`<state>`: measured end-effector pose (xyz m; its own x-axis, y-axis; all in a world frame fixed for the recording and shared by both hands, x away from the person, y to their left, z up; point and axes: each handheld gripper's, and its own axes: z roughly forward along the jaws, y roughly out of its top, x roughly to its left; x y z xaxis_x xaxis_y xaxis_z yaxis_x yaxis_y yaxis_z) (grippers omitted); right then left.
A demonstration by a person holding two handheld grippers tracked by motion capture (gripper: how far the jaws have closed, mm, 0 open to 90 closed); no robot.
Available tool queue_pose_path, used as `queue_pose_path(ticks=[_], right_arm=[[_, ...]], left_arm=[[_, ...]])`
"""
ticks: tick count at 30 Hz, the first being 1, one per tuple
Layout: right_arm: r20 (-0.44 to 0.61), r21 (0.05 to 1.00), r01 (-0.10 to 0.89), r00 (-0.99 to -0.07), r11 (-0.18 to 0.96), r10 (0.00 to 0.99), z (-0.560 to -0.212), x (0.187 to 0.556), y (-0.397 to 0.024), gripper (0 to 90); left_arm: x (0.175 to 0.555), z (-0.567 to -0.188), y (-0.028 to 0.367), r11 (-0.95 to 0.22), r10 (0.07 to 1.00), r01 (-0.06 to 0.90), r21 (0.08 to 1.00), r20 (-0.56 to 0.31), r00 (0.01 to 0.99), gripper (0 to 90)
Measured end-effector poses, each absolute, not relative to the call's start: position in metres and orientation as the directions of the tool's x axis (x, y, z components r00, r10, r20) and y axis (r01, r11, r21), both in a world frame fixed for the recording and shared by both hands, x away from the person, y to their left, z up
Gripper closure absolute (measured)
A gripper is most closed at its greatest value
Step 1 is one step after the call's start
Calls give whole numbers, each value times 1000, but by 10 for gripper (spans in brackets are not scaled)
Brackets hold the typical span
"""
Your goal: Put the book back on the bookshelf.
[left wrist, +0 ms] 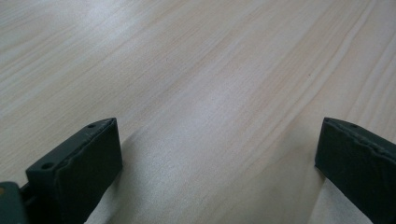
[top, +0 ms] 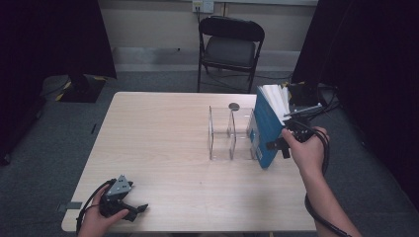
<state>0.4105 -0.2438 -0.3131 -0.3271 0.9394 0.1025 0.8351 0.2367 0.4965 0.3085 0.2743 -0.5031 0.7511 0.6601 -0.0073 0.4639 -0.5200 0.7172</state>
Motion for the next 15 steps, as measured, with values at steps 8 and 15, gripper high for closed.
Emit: queue_pose_path(ticks=[8, 15], right_arm=[[87, 497, 830, -339, 254, 937, -318, 402, -243, 167], [85, 501, 826, -345, 259, 935, -322, 395, -248, 170]], left_arm=[[309, -503, 274, -520, 660, 464, 718, -7, 751, 0], [309, -503, 274, -519, 660, 463, 718, -7, 751, 0]])
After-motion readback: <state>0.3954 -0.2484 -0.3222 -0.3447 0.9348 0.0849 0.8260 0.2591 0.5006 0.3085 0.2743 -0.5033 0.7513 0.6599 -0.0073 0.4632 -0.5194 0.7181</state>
